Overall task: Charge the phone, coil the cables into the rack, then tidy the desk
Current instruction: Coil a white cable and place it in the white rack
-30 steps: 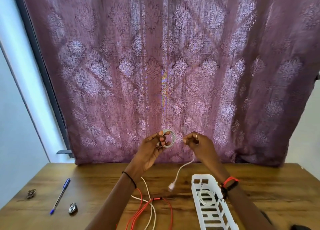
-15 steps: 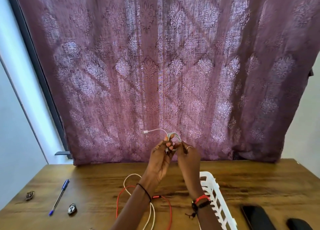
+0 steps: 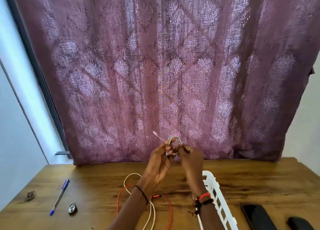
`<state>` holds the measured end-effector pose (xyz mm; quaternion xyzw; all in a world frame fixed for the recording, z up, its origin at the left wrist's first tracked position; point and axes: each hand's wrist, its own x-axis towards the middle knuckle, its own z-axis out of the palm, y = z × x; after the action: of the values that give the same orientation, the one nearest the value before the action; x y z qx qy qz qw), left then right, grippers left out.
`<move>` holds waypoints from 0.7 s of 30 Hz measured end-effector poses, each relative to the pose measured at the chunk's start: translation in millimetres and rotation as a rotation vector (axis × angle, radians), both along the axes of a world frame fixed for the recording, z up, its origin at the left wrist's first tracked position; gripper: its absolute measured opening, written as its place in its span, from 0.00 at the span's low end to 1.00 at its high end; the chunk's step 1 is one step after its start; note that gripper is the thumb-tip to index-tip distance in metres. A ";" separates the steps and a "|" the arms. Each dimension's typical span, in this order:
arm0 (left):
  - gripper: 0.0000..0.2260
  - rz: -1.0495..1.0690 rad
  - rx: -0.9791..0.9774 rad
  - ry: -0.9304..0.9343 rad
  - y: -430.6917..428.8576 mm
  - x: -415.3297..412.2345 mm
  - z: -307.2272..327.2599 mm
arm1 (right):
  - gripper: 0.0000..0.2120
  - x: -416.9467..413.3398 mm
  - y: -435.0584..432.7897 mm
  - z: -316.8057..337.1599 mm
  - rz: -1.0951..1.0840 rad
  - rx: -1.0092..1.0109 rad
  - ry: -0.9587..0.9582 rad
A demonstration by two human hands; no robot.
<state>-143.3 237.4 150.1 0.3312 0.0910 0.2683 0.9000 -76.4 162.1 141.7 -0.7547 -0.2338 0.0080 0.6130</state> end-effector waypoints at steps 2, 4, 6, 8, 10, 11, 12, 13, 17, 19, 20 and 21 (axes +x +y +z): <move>0.14 0.005 0.005 0.016 3.5 0.9 0.5 | 0.15 0.4 5.5 0.7 0.019 0.033 0.021; 0.17 -0.013 0.022 0.035 7.6 0.9 -0.2 | 0.25 7.3 10.7 -6.5 0.039 0.065 0.083; 0.15 -0.037 0.069 0.067 10.0 -1.7 0.5 | 0.22 10.9 14.1 -12.2 0.037 0.035 0.123; 0.14 -0.062 0.150 0.138 14.8 -4.9 -0.7 | 0.11 8.4 12.8 -9.2 0.041 0.002 0.129; 0.12 -0.115 0.221 0.207 21.8 -7.0 -5.7 | 0.10 6.2 11.7 -7.1 0.061 0.004 0.145; 0.11 -0.135 0.242 0.233 24.7 -8.5 -7.3 | 0.11 4.7 11.3 -5.7 0.072 0.016 0.161; 0.11 -0.145 0.256 0.253 26.5 -10.3 -8.4 | 0.12 3.6 11.2 -6.5 0.085 0.030 0.183; 0.12 -0.155 0.270 0.256 28.4 -11.4 -10.7 | 0.12 2.4 12.1 -6.9 0.093 0.046 0.212; 0.09 -0.121 0.367 0.286 27.3 -18.2 -13.5 | 0.12 2.8 15.7 -12.1 0.107 0.175 0.374; 0.08 -0.087 0.439 0.308 31.3 -19.7 -18.6 | 0.13 1.6 13.6 -9.2 0.151 0.242 0.454; 0.07 -0.078 0.467 0.316 34.6 -19.7 -21.4 | 0.14 1.3 12.3 -7.9 0.180 0.274 0.509; 0.06 -0.072 0.487 0.321 37.8 -19.8 -24.7 | 0.14 2.2 12.0 -8.1 0.208 0.309 0.584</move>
<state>-163.2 275.3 125.4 0.5787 0.1533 0.1945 0.7770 -74.2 174.1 133.6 -0.5910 -0.1227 0.2506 0.7569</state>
